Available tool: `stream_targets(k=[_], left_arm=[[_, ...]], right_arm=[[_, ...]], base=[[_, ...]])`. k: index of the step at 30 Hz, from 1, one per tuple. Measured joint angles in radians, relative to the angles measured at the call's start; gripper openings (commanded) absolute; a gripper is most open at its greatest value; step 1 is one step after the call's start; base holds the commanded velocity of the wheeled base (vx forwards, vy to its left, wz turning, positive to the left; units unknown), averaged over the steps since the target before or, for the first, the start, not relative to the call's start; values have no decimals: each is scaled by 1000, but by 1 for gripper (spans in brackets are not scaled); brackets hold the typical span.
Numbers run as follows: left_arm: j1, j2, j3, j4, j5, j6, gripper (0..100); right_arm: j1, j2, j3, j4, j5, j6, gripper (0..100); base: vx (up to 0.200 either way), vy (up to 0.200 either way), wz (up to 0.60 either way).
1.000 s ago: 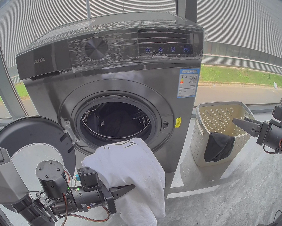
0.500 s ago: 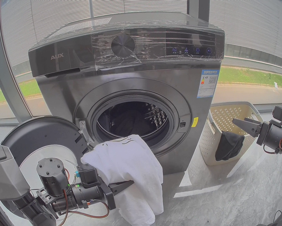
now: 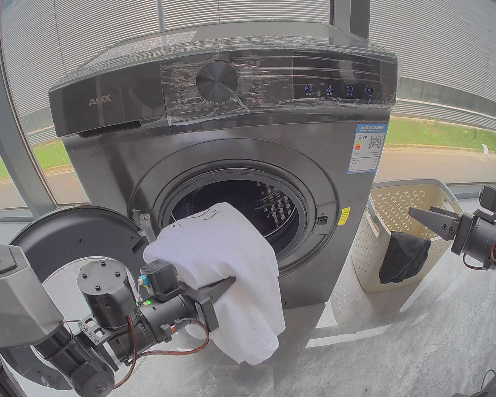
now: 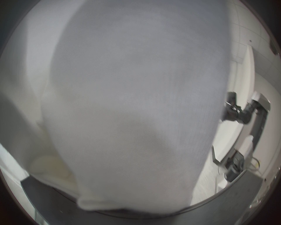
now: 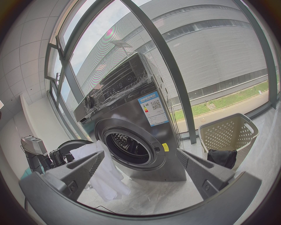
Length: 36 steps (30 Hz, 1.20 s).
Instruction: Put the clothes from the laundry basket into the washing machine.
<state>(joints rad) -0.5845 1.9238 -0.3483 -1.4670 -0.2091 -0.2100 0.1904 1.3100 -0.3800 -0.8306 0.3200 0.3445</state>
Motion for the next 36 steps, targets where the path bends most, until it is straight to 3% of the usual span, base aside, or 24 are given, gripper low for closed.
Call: stream_targets(k=[3,7,21,27,36], left_arm=[[-1,20,-56,26,81,-68,0],[0,55,-107,57,158,-100,0],[27,129,-218,85,163,-111,0],[23,138,-237,89,171,-164,0],[23,172,-266,93,176,-180,0]], right_arm=[[0,2,-2,0,0,0,100],[0,3,-3,0,0,-1,100],[-1,14,-11,0,0,-1,100],[0,18,-16,-1,0,-1,100],[0,19,-20,0,0,-1,100]], base=[[0,0,0],[0,0,0],[0,0,0],[0,0,0],[0,0,0]])
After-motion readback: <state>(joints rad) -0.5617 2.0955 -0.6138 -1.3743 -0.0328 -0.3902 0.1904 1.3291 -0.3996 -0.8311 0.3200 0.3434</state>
